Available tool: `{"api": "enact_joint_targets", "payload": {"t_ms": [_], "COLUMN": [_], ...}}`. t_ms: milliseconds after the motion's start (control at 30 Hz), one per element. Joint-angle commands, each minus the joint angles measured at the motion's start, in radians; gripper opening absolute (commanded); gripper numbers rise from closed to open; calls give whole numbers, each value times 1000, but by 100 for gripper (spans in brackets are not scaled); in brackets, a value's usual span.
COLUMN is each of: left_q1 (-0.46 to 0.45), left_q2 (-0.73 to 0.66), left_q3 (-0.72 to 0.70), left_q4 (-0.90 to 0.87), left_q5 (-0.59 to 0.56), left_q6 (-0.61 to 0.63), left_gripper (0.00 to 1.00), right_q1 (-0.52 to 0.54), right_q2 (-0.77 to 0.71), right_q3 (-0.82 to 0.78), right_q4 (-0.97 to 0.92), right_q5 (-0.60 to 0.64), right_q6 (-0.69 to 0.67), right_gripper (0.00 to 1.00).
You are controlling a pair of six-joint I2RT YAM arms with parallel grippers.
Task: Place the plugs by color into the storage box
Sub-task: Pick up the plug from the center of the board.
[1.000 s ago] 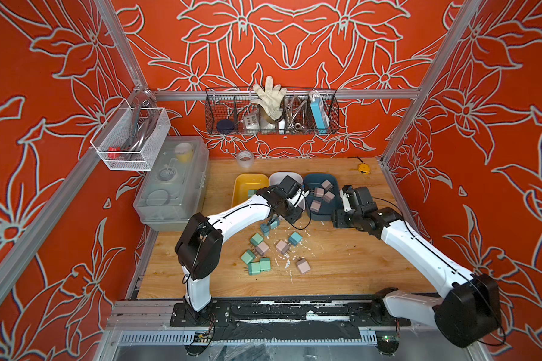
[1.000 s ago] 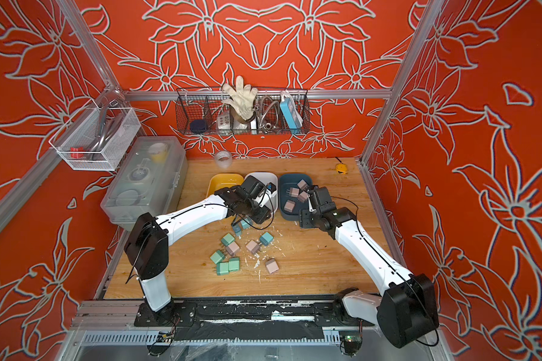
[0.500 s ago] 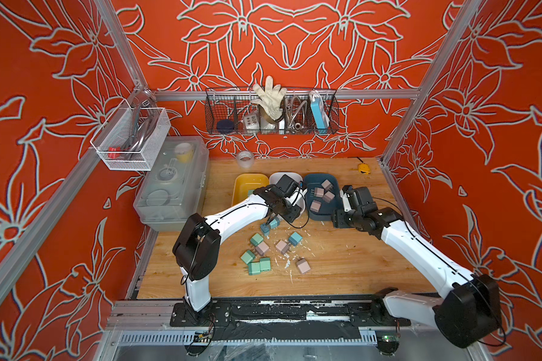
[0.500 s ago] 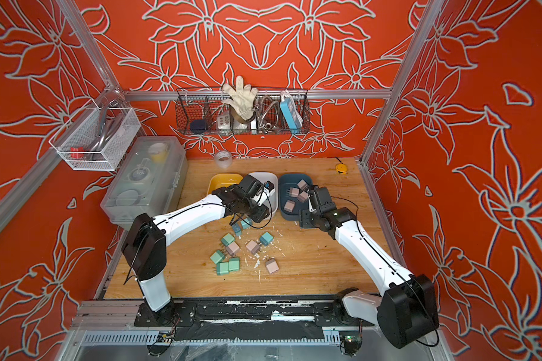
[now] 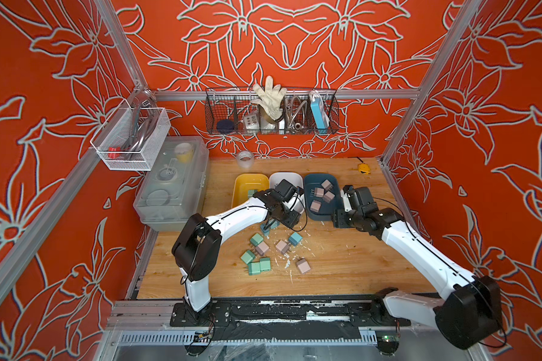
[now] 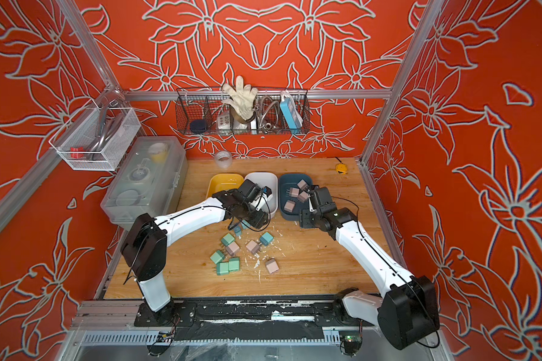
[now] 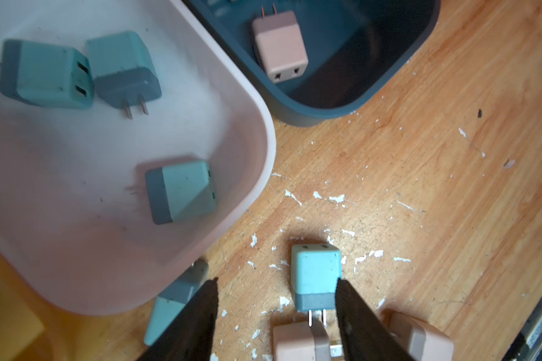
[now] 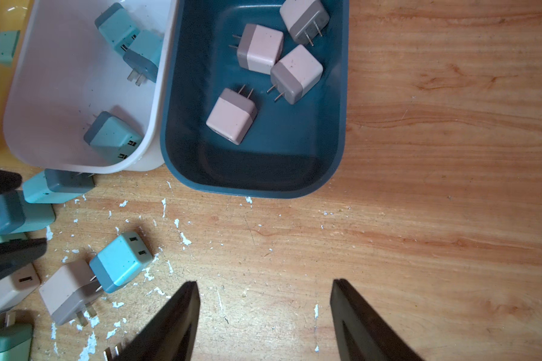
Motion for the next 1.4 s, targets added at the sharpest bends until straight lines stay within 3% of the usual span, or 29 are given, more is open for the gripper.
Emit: {"api": "enact_joint_targets", "payload": {"t_ms": [0,67,133,200,267,367,400,500,1133,1367], "left_q1": [-10,-10,-10,-11,-14,-32,-42,-71,-106,-106], "left_q2": [-33,-26,-10,6,15,31,38,63,170,174], "left_q3": [-24,-29,-25,-19,-21,-19,-16,-4,14,13], "left_q4": [-25,-30,-41,-50,-50,-59,-66,-86,-90,-85], "left_q5": [67,91,115,130,128,102,91,71,-34,-35], "left_q6": [-18,-26,-28,-38,-49,-47,-41,-26,-24,-14], "left_gripper": [50,34,9,4,10,41,46,54,56,48], "right_q1": [-1,-1,0,0,-1,0,0,0,0,-1], "right_q2": [-28,-29,-29,-30,-32,-39,-42,-43,-47,-42], "right_q3": [-25,-30,-33,-34,-38,-46,-49,-57,-74,-60], "right_q4": [-5,1,2,0,0,0,1,5,18,15], "right_q5": [-6,-8,-14,-21,-24,-17,-18,-18,-26,-18], "right_q6": [13,18,22,27,27,25,26,25,24,9], "right_gripper": [72,72,72,72,71,72,72,72,72,72]}}
